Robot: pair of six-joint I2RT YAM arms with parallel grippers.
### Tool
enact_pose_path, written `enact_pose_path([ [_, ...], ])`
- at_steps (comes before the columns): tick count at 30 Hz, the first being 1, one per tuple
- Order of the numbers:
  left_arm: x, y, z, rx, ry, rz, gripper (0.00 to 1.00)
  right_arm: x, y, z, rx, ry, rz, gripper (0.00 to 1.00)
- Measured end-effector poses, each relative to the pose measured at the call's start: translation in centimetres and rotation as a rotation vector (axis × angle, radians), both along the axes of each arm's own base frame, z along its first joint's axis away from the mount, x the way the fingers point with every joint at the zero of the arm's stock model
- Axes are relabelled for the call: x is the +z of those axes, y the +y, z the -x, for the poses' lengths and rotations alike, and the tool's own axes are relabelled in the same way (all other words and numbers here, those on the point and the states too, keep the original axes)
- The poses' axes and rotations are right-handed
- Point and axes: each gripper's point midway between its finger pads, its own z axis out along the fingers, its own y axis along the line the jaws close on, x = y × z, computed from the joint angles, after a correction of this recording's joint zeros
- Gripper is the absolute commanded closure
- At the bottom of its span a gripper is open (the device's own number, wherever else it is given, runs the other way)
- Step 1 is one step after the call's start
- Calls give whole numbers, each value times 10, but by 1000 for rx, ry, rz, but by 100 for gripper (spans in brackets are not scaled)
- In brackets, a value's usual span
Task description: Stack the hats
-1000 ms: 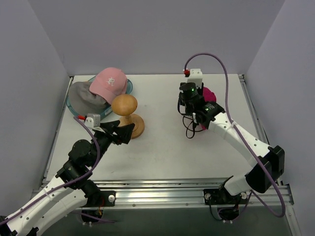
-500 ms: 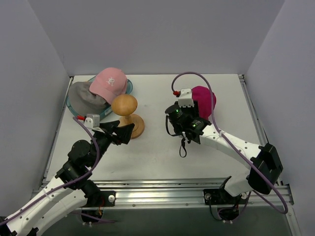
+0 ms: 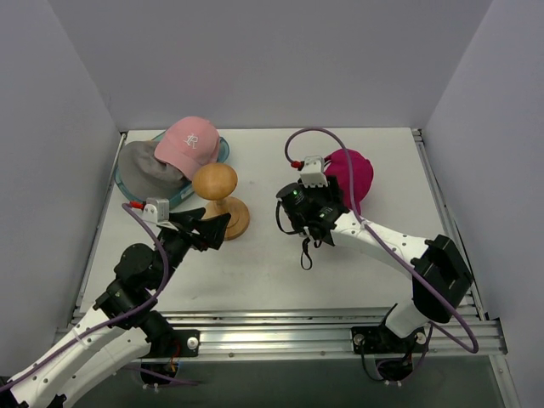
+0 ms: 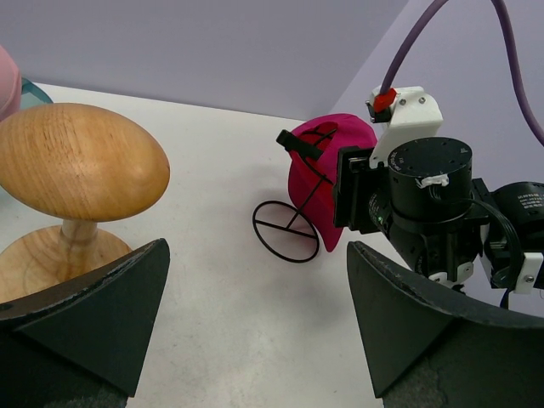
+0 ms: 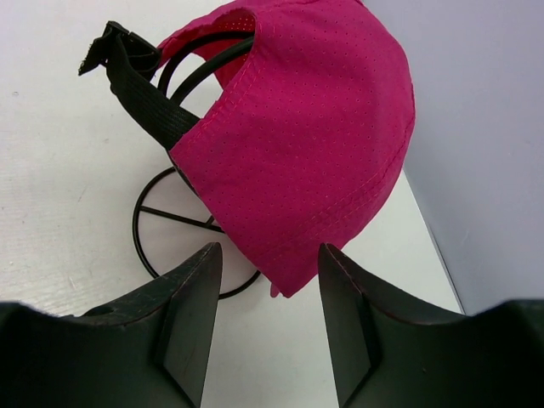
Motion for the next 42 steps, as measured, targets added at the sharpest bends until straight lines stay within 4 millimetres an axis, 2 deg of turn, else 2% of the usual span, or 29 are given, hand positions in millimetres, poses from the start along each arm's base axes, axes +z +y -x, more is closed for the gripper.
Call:
enact_pose_path([
  [7,0,0,0,0,0,0,6,2,-6,-3,-25,-12,25,55],
  [14,5,3,3,0,-14,14,6,-12,-10,-8,-43,19,65,55],
  [19,5,5,5,1,-14,13,6,-13,-13,-11,-51,22,70,62],
  [21,7,6,6,1,-20,20,6,-13,-13,-11,-52,21,72,65],
  [42,9,7,7,0,-25,25,6,-17,-5,-12,-26,39,133,66],
])
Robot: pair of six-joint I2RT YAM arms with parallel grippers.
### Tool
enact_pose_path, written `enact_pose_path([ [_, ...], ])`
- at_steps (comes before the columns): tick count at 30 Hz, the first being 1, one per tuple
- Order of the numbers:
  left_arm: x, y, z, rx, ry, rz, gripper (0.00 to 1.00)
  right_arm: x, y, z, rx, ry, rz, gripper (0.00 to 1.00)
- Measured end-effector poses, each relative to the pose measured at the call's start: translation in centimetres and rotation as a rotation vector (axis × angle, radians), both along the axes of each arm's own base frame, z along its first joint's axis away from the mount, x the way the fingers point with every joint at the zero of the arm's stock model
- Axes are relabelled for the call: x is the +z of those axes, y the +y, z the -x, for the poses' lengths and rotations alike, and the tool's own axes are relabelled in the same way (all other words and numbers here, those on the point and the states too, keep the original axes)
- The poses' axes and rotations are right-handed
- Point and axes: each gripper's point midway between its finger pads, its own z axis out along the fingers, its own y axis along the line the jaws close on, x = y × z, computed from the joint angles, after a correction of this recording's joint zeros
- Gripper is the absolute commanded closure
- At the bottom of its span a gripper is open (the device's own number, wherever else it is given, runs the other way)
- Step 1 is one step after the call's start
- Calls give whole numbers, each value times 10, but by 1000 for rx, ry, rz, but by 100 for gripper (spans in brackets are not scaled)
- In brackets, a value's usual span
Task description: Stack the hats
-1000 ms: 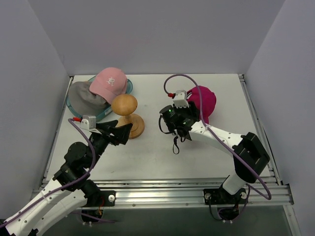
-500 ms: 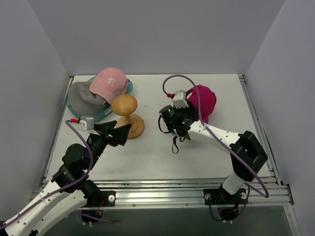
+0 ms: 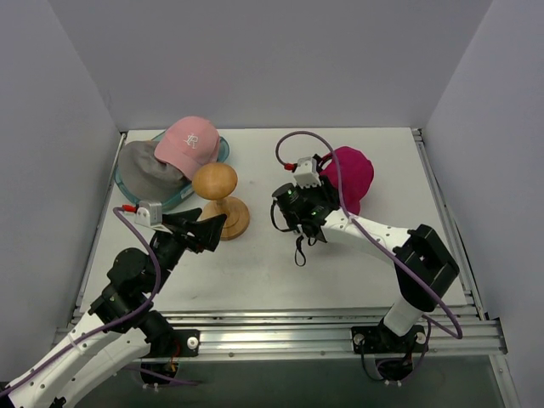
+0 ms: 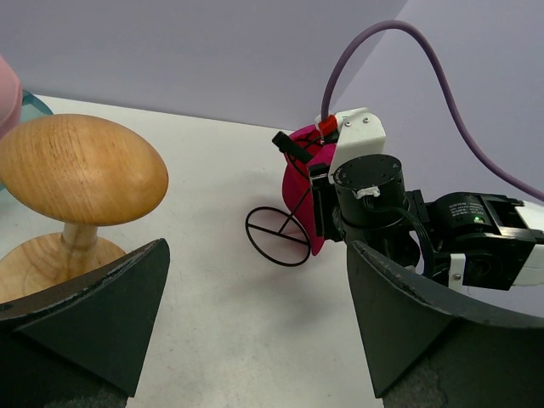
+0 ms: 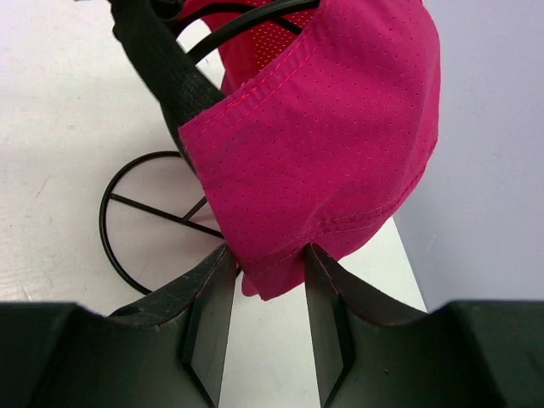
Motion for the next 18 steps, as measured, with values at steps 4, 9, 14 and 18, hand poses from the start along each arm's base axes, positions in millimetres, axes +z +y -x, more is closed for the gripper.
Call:
enact_pose_path([
  [4,0,0,0,0,1,0,6,-1,4,1,12,4,4,65],
  [9,0,0,0,0,1,-1,6,-3,9,1,32,11,-9,62],
  [14,-1,0,0,0,2,-1,6,-5,14,1,52,23,-23,60],
  [18,-2,-1,-1,-1,11,0,6,5,26,-2,90,37,-51,55],
])
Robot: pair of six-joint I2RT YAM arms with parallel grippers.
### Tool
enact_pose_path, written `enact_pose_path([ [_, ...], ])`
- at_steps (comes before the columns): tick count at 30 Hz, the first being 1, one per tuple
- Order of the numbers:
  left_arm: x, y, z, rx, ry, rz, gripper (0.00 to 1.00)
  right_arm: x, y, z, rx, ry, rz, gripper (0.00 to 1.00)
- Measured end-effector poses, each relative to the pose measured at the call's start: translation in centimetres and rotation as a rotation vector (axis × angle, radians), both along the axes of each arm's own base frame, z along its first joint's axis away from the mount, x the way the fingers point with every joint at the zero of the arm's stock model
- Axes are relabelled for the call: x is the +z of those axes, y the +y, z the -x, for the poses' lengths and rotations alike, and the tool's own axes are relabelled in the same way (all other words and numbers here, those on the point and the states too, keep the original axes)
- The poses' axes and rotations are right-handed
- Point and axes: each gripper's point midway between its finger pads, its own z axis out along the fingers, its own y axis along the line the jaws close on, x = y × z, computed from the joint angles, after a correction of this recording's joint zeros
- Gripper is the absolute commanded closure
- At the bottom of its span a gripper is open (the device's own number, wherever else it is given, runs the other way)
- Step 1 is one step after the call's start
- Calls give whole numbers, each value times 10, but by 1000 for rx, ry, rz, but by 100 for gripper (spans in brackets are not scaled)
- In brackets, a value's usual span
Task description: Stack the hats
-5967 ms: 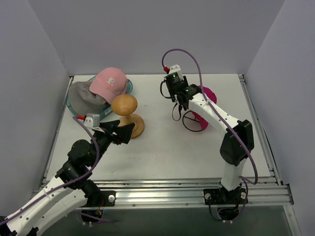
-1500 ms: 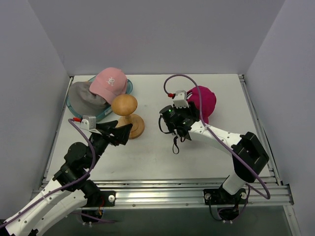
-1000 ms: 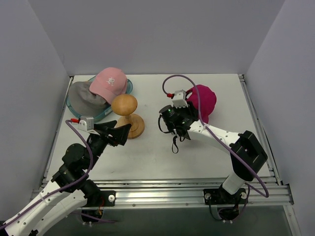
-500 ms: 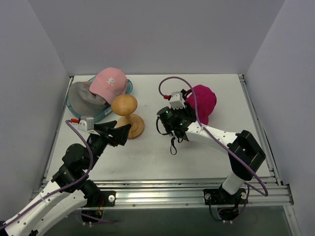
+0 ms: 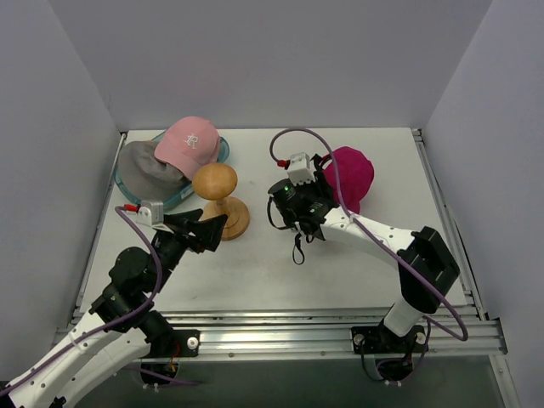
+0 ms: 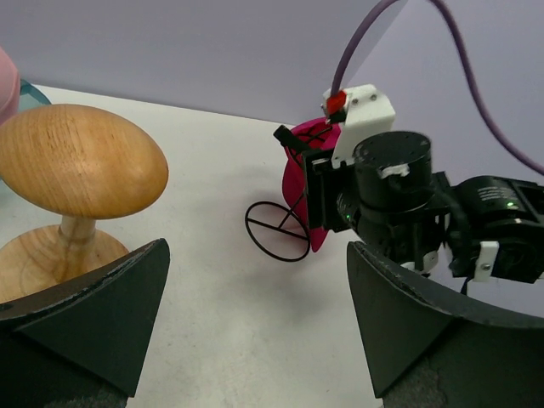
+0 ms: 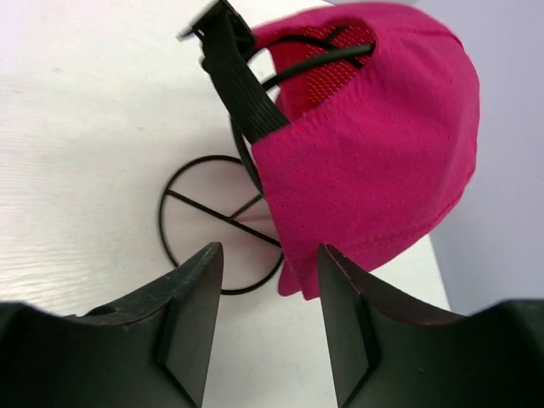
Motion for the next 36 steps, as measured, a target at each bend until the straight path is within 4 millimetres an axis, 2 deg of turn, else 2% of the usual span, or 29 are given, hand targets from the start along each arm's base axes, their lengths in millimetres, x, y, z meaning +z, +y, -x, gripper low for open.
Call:
enact_pose_path([
  [4,-5,-2,-1,-2,51,-15,6,24,24,-1,105,10,-130,55],
  [6,3,-3,-2,0,76,-26,6,39,35,3,177,9,-225,54],
  [9,28,-2,-7,25,111,-52,6,69,52,15,303,-7,-383,54],
  [12,68,0,-19,78,118,-77,6,102,70,30,438,-37,-552,53],
  [13,78,0,-23,98,123,-91,6,112,75,36,479,-50,-606,48],
  [15,96,2,-35,148,131,-124,6,125,80,48,542,-73,-696,39],
  [19,109,14,-67,251,175,-206,6,137,77,75,624,-108,-835,34],
  [22,104,44,-107,352,242,-260,6,134,77,91,676,-110,-898,23],
  [26,83,94,-153,462,350,-309,6,123,86,101,719,-75,-958,18],
  [28,73,111,-176,481,395,-323,5,121,91,103,735,-67,-980,16],
  [31,55,125,-209,471,440,-327,1,115,92,106,743,-63,-998,16],
  [34,24,127,-236,444,509,-339,11,109,90,109,742,-62,-1005,16],
  [36,1,125,-253,427,562,-346,15,111,87,110,744,-72,-1010,17],
])
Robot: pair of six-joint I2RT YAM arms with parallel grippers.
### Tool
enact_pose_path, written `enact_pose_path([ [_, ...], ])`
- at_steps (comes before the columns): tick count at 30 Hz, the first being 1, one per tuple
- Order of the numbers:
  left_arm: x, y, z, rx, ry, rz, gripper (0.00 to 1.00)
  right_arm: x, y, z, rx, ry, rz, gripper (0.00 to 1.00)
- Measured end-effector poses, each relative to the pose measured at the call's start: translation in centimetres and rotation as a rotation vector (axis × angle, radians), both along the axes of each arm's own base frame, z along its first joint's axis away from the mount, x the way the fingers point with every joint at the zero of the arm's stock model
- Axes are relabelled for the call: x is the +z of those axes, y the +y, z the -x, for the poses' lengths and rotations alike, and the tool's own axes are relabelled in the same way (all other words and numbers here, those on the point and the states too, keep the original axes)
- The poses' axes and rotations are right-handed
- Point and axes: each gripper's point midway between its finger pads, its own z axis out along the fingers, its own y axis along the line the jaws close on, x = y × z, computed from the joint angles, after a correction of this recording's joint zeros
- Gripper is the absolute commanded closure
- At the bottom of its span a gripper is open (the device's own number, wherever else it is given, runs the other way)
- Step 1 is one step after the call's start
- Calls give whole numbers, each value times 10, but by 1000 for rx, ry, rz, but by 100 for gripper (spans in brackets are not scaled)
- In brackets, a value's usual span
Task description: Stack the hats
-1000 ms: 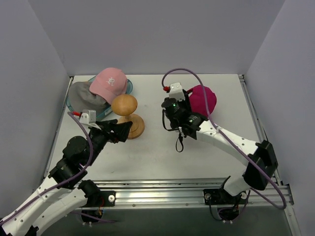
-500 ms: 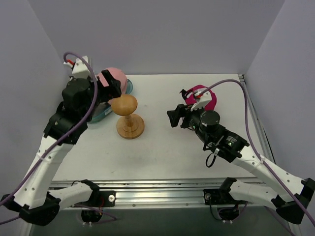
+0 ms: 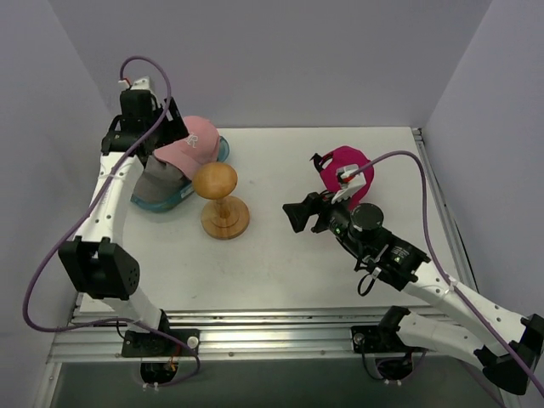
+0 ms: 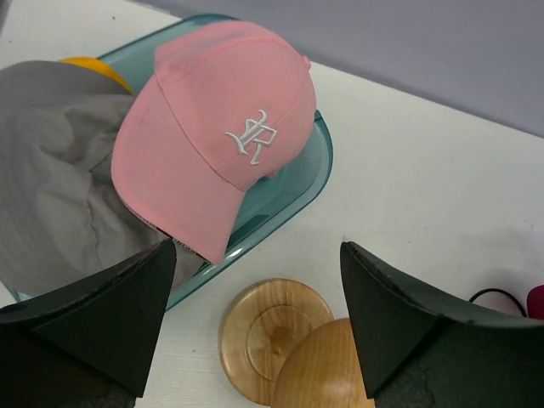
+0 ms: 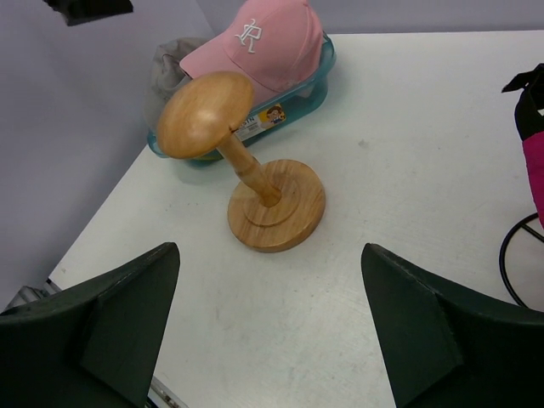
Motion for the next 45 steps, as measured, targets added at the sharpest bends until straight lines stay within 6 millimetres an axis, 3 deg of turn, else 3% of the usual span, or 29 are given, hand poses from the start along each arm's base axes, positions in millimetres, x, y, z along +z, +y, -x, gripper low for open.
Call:
enact_pose_path([
  [3,-37,-5,-15,-15,82,23,14,7,-3,2,-3,-16,-17,16],
  [7,-74,-8,-14,-16,164,65,14,15,-4,4,0,-33,-36,17],
  [13,-98,1,-18,11,175,159,9,18,-5,6,6,-41,-45,17],
  [18,-130,22,-18,64,201,247,9,17,-6,9,12,-45,-49,17],
  [22,-143,33,-31,85,188,307,9,17,-6,9,13,-45,-48,17],
  [27,-164,30,-45,73,199,342,12,17,-6,9,10,-47,-44,18],
  [32,-169,26,-53,59,188,370,23,17,-7,8,5,-52,-38,18],
  [34,-167,25,-57,54,172,381,36,17,-8,8,4,-53,-36,18],
  [42,-153,18,-66,30,115,425,66,11,-5,5,4,-44,-16,18],
  [45,-147,16,-67,22,102,438,71,6,-4,4,4,-35,-3,18],
])
